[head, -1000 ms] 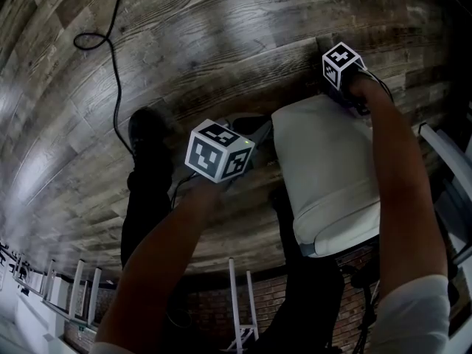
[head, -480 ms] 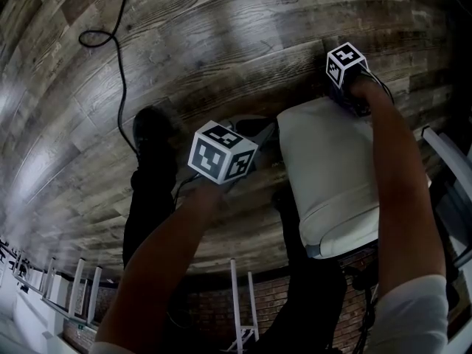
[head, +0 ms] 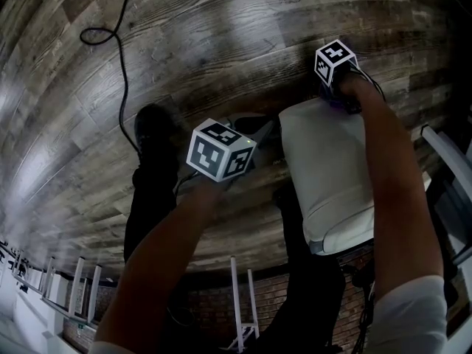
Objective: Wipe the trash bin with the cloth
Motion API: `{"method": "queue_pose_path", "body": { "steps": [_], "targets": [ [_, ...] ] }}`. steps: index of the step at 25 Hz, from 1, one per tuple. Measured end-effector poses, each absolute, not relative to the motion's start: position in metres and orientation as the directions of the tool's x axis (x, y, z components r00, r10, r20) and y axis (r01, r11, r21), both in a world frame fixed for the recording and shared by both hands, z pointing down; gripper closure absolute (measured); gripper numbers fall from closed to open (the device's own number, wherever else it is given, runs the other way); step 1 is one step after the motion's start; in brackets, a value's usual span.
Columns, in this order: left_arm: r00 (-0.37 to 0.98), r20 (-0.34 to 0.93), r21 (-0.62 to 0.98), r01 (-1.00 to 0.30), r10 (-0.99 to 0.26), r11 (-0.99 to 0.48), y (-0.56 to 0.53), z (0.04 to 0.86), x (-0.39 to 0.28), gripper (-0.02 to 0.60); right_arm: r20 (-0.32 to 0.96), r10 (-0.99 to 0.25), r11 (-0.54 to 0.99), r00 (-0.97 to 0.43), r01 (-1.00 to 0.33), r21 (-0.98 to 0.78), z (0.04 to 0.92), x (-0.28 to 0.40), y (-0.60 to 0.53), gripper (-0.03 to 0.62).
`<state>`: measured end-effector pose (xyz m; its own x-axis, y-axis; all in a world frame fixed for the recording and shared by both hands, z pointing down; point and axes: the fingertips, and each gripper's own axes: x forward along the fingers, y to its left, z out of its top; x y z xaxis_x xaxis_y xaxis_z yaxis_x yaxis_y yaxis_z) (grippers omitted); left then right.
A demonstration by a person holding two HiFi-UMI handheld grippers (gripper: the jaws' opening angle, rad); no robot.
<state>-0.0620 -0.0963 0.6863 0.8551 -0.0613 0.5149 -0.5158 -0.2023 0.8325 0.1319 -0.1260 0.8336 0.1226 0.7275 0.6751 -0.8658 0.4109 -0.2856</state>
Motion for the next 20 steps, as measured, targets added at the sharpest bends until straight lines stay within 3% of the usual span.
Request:
{"method": "queue_pose_path", "body": {
  "steps": [20],
  "targets": [
    [0.848,0.521,0.830,-0.530,-0.094,-0.175,-0.089,0.687,-0.103,0.577,0.655,0.730,0.502,0.192,-0.802,-0.324,0.838,0.048,-0.081,0.505]
  ]
}}
